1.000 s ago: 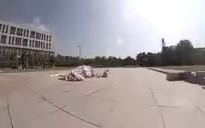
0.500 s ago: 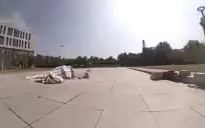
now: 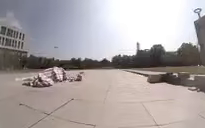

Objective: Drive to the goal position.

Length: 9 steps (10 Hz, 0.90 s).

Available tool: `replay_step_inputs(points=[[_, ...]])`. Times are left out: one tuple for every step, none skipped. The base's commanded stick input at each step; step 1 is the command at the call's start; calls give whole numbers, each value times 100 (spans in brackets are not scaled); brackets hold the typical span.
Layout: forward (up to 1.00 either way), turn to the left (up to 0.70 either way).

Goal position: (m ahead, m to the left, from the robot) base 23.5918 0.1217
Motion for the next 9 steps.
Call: replay_step_inputs(points=[[70,0],[70,0],[70,0],[70,0],[70,0],[70,0],[70,0],[70,0],[70,0]])
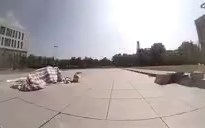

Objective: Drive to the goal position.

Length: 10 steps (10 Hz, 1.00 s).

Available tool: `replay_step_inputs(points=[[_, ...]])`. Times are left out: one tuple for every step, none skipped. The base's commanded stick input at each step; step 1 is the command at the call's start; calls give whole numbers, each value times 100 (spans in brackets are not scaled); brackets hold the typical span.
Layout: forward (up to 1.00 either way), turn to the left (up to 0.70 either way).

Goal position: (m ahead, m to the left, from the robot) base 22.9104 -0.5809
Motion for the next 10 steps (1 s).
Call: replay_step_inputs(points=[[70,0],[70,0],[70,0],[70,0],[70,0],[70,0],[70,0],[70,0],[70,0],[70,0]])
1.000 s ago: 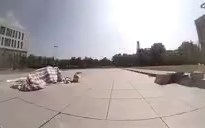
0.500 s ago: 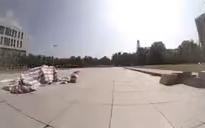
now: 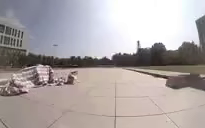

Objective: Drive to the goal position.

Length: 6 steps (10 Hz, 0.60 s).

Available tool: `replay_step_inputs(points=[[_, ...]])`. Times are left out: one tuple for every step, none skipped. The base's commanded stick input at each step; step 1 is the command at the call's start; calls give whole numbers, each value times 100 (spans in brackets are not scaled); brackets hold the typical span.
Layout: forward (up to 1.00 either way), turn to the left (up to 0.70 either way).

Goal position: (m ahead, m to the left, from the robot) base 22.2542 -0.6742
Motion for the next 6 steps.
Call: replay_step_inputs(points=[[70,0],[70,0],[70,0],[70,0],[70,0],[70,0]])
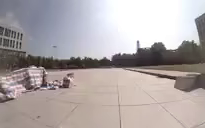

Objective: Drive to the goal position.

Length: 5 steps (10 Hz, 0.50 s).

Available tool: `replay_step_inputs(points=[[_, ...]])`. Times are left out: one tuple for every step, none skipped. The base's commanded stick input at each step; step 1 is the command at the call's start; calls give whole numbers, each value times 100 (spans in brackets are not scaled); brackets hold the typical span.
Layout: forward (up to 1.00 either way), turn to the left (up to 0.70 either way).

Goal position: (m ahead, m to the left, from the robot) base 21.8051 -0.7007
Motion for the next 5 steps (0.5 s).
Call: replay_step_inputs(points=[[70,0],[70,0],[70,0],[70,0],[70,0]])
